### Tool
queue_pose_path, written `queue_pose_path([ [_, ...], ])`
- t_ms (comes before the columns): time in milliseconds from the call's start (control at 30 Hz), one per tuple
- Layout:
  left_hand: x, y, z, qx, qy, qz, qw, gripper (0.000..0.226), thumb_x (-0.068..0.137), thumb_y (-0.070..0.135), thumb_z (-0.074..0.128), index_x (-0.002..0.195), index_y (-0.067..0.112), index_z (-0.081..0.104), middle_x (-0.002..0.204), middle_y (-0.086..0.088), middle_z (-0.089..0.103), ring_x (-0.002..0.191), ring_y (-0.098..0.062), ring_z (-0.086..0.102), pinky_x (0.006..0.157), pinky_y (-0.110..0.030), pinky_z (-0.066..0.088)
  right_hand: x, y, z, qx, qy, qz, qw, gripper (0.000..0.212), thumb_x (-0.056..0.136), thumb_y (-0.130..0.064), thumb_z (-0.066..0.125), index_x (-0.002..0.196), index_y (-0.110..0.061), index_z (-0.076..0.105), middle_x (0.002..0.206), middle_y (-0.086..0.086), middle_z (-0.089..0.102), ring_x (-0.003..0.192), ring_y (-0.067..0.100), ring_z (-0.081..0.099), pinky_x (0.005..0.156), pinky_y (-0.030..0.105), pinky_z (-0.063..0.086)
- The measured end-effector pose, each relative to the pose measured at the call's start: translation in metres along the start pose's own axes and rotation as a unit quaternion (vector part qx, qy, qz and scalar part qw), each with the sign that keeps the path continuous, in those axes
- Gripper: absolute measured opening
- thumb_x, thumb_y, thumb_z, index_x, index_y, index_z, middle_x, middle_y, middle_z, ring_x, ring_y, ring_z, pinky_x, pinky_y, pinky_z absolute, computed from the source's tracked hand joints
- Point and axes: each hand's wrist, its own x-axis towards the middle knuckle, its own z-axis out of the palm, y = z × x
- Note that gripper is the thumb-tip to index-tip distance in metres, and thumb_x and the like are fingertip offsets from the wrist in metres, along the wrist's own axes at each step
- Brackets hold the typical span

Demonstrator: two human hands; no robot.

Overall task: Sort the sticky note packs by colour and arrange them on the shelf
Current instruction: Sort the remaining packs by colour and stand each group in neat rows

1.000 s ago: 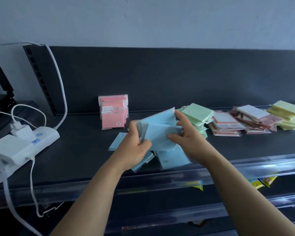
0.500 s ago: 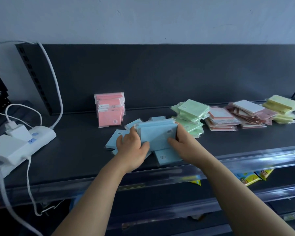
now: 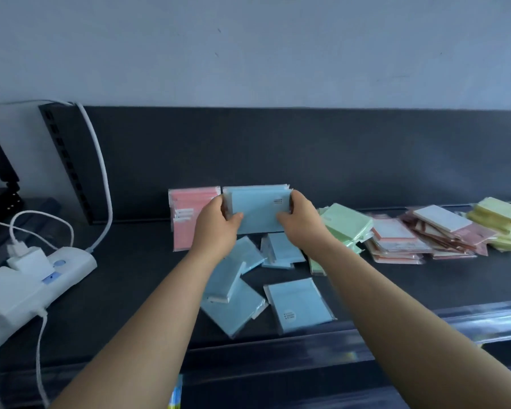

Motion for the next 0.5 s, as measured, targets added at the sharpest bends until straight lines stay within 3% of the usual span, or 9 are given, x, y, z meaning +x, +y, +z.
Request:
queue_pose_path([
  [100, 0.027, -0.01, 0.013, -0.008, 0.022, -0.038, 0.999, 0.025, 0.091, 0.018, 0.063, 0.115, 0.011, 0.057, 0.109, 0.0, 0.063, 0.099, -0.02, 0.06, 0.084, -0.033, 0.048, 0.026, -0.004, 0.013, 0.011, 0.005, 0.029, 0.999, 0.025, 0.088, 0.003, 0.035, 0.105, -0.01, 0.047, 0.088, 0.002, 0.054, 0.064, 0.012, 0.047, 0.044, 0.019, 0.035],
  [233, 0.056, -0.021, 0.034, 0.011, 0.023, -0.065, 0.998, 0.016, 0.093, 0.017, 0.06, 0.107, 0.01, 0.058, 0.103, -0.002, 0.063, 0.093, -0.022, 0.061, 0.075, -0.032, 0.046, 0.058, 0.001, 0.027, 0.02, 0.009, 0.072, 0.997, 0.029, 0.086, 0.004, 0.031, 0.108, -0.01, 0.045, 0.101, 0.008, 0.054, 0.069, 0.012, 0.047, 0.049, 0.021, 0.036],
  [333, 0.073, -0.029, 0.049, 0.034, 0.017, -0.076, 0.996, 0.016, 0.093, 0.019, 0.058, 0.107, 0.01, 0.058, 0.107, -0.007, 0.061, 0.095, -0.024, 0.059, 0.077, -0.034, 0.047, 0.076, 0.009, 0.033, 0.016, 0.016, 0.099, 0.995, 0.024, 0.087, 0.003, 0.031, 0.103, -0.011, 0.043, 0.102, 0.008, 0.053, 0.073, 0.013, 0.047, 0.05, 0.021, 0.034],
  [500, 0.085, -0.036, 0.06, 0.103, -0.006, -0.084, 0.991, 0.021, 0.095, 0.016, 0.053, 0.113, 0.006, 0.055, 0.108, -0.006, 0.051, 0.117, -0.026, 0.044, 0.08, -0.028, 0.031, 0.095, 0.03, 0.042, 0.002, 0.017, 0.131, 0.991, 0.03, 0.085, 0.002, 0.03, 0.108, -0.01, 0.046, 0.115, 0.014, 0.054, 0.081, 0.023, 0.049, 0.055, 0.024, 0.034],
])
